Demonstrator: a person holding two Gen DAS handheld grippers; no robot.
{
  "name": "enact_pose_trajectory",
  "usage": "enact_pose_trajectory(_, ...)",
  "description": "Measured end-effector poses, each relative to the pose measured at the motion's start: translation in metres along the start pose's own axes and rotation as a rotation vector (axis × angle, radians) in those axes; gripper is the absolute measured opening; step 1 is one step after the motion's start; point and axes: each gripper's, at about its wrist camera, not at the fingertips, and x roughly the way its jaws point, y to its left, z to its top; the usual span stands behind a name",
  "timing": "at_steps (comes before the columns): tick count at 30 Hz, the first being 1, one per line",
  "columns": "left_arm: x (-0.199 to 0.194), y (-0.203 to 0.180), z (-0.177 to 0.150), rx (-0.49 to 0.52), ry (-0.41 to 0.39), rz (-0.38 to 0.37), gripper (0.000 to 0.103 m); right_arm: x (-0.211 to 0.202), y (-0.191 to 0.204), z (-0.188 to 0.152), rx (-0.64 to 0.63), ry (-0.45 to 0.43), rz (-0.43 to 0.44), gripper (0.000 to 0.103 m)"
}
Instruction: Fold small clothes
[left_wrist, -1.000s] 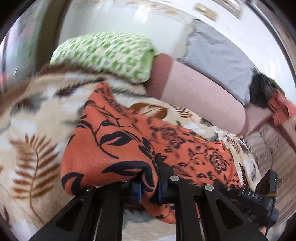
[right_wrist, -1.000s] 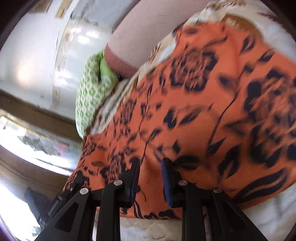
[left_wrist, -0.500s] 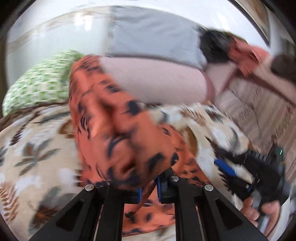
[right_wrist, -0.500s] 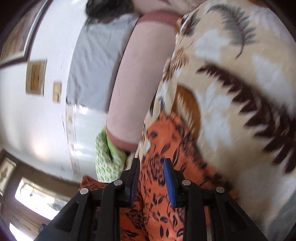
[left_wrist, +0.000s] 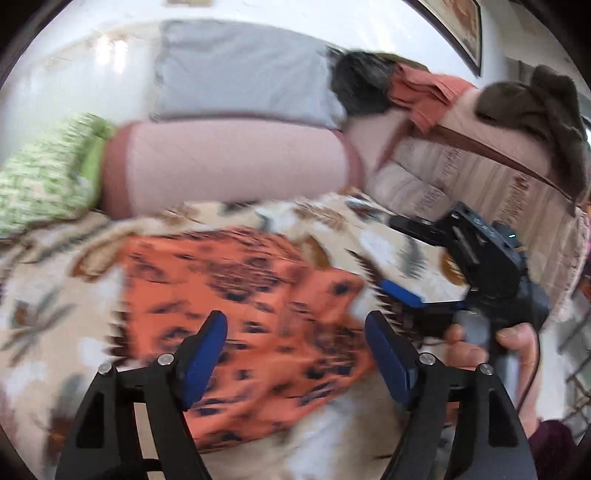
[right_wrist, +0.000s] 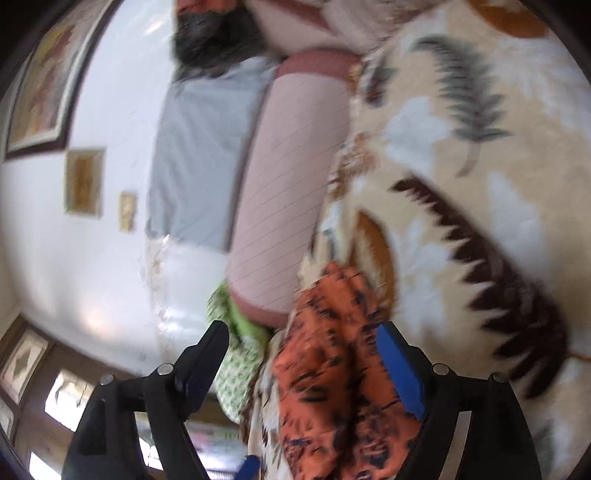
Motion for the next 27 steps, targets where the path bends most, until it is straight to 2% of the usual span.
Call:
enact_pose_trajectory(2, 0.000, 0.016, -0.003, -0.003, 0.007, 0.079, 0.078, 0.004, 0.007, -0.004, -0.038, 0.023, -0.005, 0.084)
enact_pose_trajectory(4, 0.004, 0.039, -0.011, -0.055, 0.029, 0.154, 0.078, 0.015, 0.014, -0.015, -0.074, 0.085, -0.024, 0.083)
enact_pose_trajectory(7, 0.016, 0.062, -0.023, -0.142, 0.085, 0.175, 0.078, 0.027, 0.011, -0.023, -0.077, 0.123, -0.069, 0.083)
enact_pose_trajectory(10, 0.027, 0.069, -0.030, -0.148, 0.140, 0.208, 0.078, 0.043, 0.008, -0.032, -0.091, 0.151, -0.097, 0.079)
enact_pose_trajectory(12, 0.028, 0.072, -0.035, -0.158, 0.158, 0.222, 0.078, 0.048, 0.007, -0.034, -0.093, 0.163, -0.103, 0.073)
enact_pose_trajectory(14, 0.033, 0.072, -0.040, -0.163, 0.176, 0.225, 0.078, 0.068, 0.005, -0.043, -0.132, 0.185, -0.163, 0.056)
enact_pose_trajectory(15, 0.034, 0.072, -0.041, -0.158, 0.184, 0.236, 0.078, 0.068, 0.005, -0.043, -0.132, 0.185, -0.163, 0.049)
enact_pose_trajectory(16, 0.036, 0.073, -0.043, -0.146, 0.196, 0.254, 0.078, 0.074, 0.003, -0.044, -0.142, 0.194, -0.183, 0.037)
enact_pose_trajectory(19, 0.041, 0.075, -0.045, -0.126, 0.220, 0.284, 0.078, 0.089, -0.009, -0.048, -0.164, 0.203, -0.274, 0.018)
enact_pose_trajectory(22, 0.043, 0.079, -0.045, -0.138, 0.232, 0.286, 0.078, 0.083, -0.004, -0.049, -0.183, 0.174, -0.264, 0.016)
enact_pose_trajectory(25, 0.039, 0.083, -0.042, -0.136, 0.220, 0.306, 0.078, 0.054, 0.049, -0.067, -0.391, 0.097, -0.206, 0.015)
enact_pose_trajectory(27, 0.034, 0.084, -0.041, -0.121, 0.210, 0.321, 0.078, 0.034, 0.065, -0.081, -0.468, 0.074, -0.199, 0.015)
